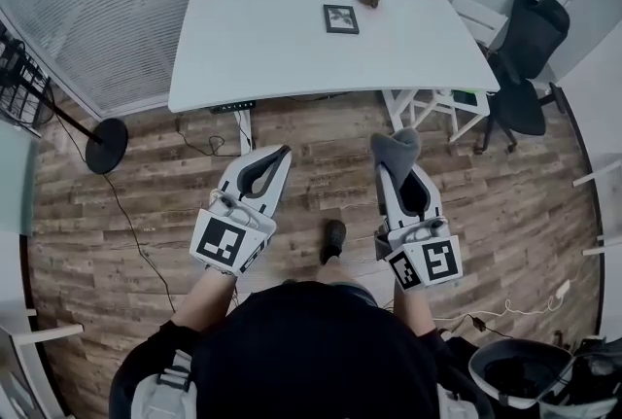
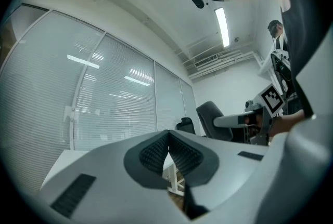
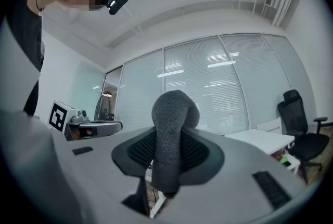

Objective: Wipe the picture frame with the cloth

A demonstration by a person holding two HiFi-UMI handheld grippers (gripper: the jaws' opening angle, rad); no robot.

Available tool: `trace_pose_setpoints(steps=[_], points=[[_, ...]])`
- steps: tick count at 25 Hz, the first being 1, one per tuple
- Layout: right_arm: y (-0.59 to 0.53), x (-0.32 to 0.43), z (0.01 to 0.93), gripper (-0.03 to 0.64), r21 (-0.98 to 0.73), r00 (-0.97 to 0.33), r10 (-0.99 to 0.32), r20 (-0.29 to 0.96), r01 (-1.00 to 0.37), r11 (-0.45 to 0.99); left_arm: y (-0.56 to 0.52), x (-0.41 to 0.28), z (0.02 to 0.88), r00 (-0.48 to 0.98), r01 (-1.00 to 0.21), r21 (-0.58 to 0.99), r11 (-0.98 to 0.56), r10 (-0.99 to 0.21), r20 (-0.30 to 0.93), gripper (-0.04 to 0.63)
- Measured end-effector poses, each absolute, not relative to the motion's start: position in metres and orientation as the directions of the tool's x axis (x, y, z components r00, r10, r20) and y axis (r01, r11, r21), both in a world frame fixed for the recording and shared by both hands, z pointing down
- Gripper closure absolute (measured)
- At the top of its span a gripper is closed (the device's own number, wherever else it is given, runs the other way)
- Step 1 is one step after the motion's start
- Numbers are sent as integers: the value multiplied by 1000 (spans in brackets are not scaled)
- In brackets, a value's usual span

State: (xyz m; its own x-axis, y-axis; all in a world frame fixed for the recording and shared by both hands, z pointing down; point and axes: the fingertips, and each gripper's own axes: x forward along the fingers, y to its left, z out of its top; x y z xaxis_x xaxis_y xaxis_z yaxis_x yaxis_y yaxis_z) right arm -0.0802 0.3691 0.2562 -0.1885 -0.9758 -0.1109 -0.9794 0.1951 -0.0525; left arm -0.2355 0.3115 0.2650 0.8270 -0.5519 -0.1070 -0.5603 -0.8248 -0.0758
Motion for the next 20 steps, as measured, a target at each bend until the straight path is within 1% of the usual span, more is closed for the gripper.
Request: trace_pose_setpoints(steps=[6,20], points=[[329,-43,255,497,-71,-195,-973,-121,-976,204,273,-203,259,812,-581,-83,-809,-571,-121,583],[246,39,252,497,-112,-243,-962,-125,-960,257,194,-122,251,783,-622,-87,-779,-613,-108,583]])
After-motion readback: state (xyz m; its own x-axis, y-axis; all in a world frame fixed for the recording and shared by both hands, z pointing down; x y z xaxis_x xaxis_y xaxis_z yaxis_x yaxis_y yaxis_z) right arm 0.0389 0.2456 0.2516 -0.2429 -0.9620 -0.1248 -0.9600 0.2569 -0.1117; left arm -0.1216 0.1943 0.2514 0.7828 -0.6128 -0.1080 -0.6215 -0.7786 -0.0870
